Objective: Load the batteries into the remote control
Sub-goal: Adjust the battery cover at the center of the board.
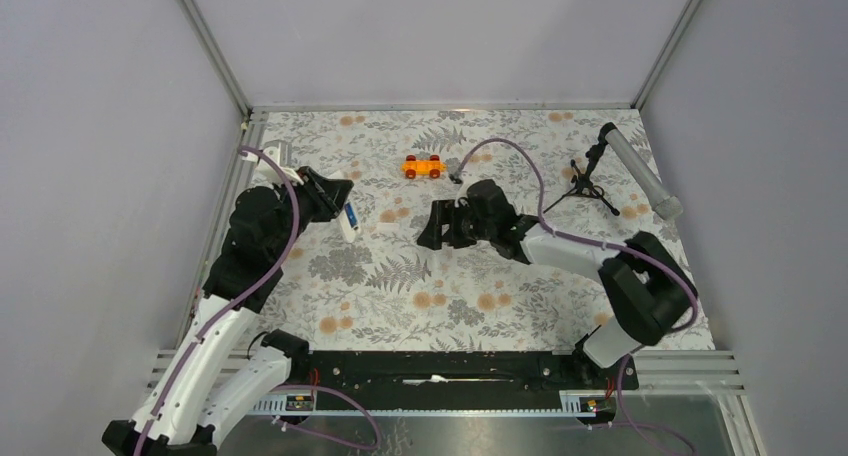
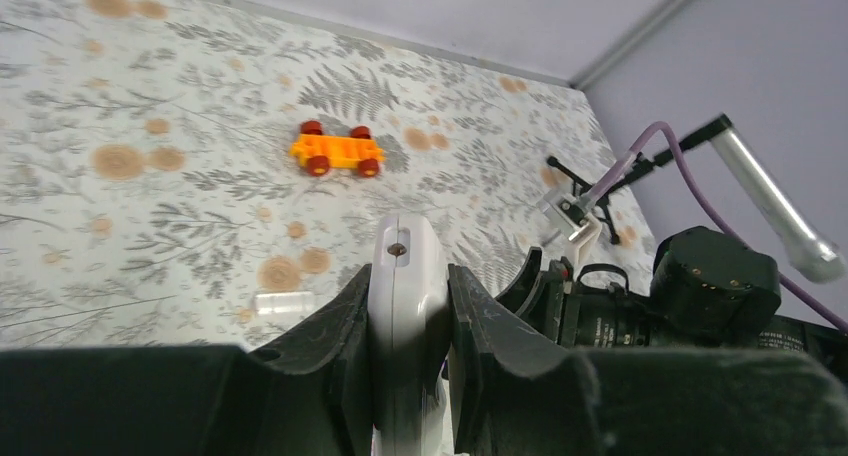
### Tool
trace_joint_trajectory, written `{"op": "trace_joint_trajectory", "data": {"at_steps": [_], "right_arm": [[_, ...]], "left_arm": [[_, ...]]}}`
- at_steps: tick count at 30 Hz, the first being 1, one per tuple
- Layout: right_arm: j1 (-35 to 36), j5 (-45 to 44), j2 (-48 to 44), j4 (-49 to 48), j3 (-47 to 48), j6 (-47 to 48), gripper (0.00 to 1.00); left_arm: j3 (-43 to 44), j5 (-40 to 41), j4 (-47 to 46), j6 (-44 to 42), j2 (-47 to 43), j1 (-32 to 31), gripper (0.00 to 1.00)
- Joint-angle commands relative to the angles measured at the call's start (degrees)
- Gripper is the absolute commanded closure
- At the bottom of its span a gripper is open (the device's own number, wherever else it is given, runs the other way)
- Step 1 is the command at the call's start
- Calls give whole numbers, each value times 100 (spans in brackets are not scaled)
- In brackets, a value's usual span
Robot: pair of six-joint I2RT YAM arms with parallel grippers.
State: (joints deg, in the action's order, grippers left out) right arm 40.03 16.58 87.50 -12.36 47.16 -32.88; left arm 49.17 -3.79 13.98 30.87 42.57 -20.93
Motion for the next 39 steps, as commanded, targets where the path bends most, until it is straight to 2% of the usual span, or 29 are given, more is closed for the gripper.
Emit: {"op": "trace_joint_trajectory", "data": {"at_steps": [1,5,8,13,16,19,30,36,39], "right_arm": [[262,-44,744,-431,917,1072,16],[409,-161,1615,-240,1632,2044,19],[626,-677,2301,243,2460,2104,26],[1082,-2417,3258,1273,4012,891,43],[1272,-3195,3874,2223,4838,109,47],[1437,-3749,4279,2935,5433,-151,48],[1525,-3728,4746,3115,5939,-210,59],[1593,-3851,4789,3210,6186,-57,50],[1636,-4030,4882,3227,6385,84,58]], "left_arm": [[244,945,115,-174,-312,36,100],[291,1133,252,-200,-395,45,100],[390,1410,458,-204,-438,45,100],[436,1981,646,-296,-669,54,100],[464,2130,719,-371,-787,54,100],[472,2151,796,-405,-839,54,100],[307,2038,791,-350,-932,62,100],[244,2019,788,-345,-945,60,100],[250,2012,791,-354,-930,66,100]]}}
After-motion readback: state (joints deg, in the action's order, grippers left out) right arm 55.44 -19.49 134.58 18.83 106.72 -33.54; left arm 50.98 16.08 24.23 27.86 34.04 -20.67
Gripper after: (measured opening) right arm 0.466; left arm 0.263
